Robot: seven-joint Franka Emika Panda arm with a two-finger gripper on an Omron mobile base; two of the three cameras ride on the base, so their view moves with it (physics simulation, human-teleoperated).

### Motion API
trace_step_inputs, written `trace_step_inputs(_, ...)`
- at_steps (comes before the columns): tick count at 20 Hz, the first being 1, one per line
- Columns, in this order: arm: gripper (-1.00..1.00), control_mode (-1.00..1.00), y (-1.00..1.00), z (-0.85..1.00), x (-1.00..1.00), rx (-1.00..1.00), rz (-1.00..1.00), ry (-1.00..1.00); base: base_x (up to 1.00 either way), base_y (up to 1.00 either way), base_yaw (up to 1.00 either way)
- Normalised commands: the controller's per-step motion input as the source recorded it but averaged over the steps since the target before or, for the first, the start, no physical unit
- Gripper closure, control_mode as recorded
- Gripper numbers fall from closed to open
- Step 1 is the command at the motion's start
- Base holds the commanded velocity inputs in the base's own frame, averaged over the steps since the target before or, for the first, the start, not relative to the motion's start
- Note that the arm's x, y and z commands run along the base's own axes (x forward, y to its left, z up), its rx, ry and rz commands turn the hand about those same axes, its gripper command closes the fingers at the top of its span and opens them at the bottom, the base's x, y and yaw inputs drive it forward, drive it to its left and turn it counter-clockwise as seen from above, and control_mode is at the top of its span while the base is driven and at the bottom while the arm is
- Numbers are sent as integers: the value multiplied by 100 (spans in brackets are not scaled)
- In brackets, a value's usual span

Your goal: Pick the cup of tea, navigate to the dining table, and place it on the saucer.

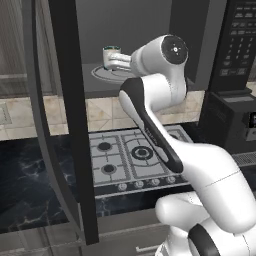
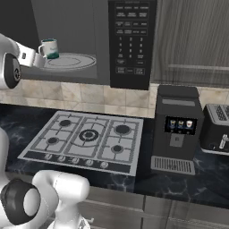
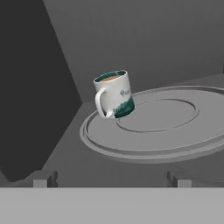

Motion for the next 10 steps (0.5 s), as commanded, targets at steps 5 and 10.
trace_step_inputs(5, -100, -100, 0, 1, 29, 0, 2, 1, 0, 0, 0)
trace_step_inputs(10, -100, -100, 0, 0, 47, 0, 6, 4, 0, 0, 0)
